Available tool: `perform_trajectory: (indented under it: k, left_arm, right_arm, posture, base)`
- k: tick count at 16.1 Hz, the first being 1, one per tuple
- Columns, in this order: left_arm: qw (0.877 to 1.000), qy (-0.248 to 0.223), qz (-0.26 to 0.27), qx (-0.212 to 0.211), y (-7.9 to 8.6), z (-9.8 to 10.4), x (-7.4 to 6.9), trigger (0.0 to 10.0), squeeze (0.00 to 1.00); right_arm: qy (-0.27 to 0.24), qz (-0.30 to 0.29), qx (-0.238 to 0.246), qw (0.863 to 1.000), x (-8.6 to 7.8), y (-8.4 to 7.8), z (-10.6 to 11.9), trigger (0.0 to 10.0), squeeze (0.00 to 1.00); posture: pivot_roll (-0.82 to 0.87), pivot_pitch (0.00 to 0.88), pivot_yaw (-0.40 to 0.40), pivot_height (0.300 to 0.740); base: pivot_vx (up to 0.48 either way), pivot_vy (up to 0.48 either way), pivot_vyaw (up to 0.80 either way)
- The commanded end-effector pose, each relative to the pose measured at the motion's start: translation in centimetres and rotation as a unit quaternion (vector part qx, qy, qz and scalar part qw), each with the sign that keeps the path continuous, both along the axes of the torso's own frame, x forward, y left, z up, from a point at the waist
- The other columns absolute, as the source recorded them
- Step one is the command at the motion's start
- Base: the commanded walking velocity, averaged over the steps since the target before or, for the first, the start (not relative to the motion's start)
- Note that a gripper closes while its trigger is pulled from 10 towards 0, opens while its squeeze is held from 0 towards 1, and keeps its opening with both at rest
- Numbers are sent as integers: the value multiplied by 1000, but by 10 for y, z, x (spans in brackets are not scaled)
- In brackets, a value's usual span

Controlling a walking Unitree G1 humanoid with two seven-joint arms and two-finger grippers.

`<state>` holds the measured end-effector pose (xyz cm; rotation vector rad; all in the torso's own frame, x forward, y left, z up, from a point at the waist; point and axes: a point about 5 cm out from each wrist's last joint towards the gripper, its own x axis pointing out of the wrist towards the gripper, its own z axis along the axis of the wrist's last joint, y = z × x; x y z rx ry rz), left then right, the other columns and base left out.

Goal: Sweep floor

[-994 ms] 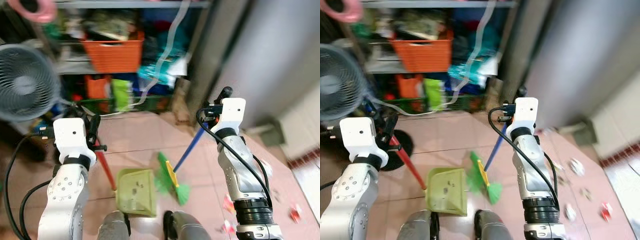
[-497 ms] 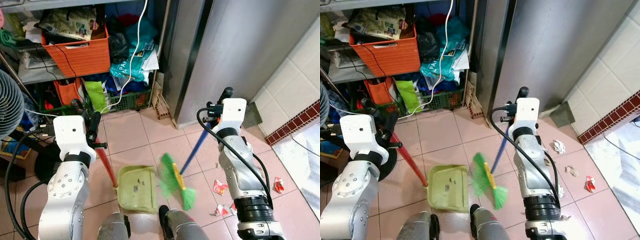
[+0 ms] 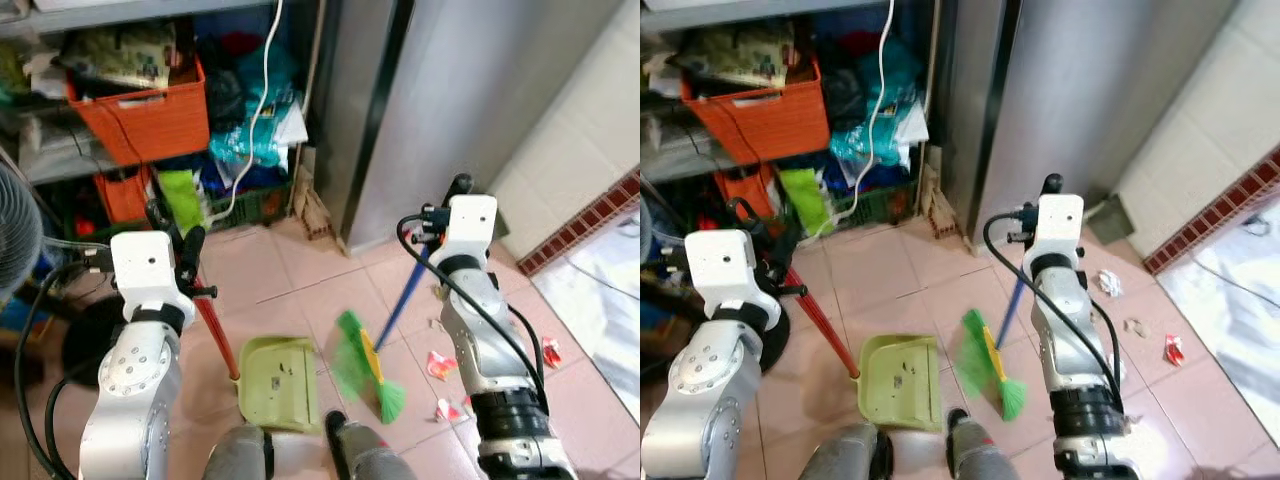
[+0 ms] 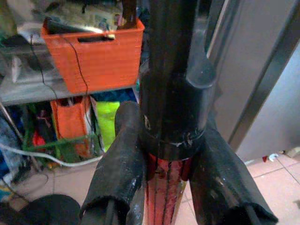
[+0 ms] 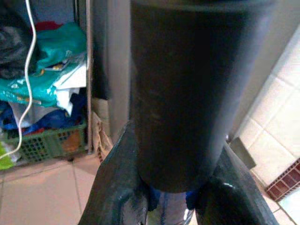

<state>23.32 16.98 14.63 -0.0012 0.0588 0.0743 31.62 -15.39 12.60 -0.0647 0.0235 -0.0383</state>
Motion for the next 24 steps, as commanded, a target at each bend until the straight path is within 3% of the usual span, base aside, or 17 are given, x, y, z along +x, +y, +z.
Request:
perform_trajectory:
  k: [1, 12, 14, 24]
  left_arm:
    - [1000, -24, -7, 7, -2, 10, 0, 10000, 0]
    - [1000, -23, -10, -16, -5, 11, 1, 10000, 0]
    - [999, -40, -11, 6, -4, 14, 2, 10000, 0]
    - [1000, -28, -11, -5, -2, 11, 2, 10000, 0]
  right_arm:
    - [13, -14, -13, 1000, -2, -8, -5, 10000, 0]
    - [14, -18, -14, 1000, -3, -9, -6, 10000, 0]
    - [13, -19, -14, 1000, -2, -9, -5, 10000, 0]
    - [11, 5, 1, 1000, -4, -7, -4, 10000, 0]
  posture:
    - [61, 149, -29, 740]
    - [58, 150, -28, 740]
    - [56, 148, -27, 740]
    - [50, 140, -27, 740]
  base:
    - [0, 0, -800]
    - [0, 0, -800]
    - [0, 0, -800]
    - [0, 0, -800]
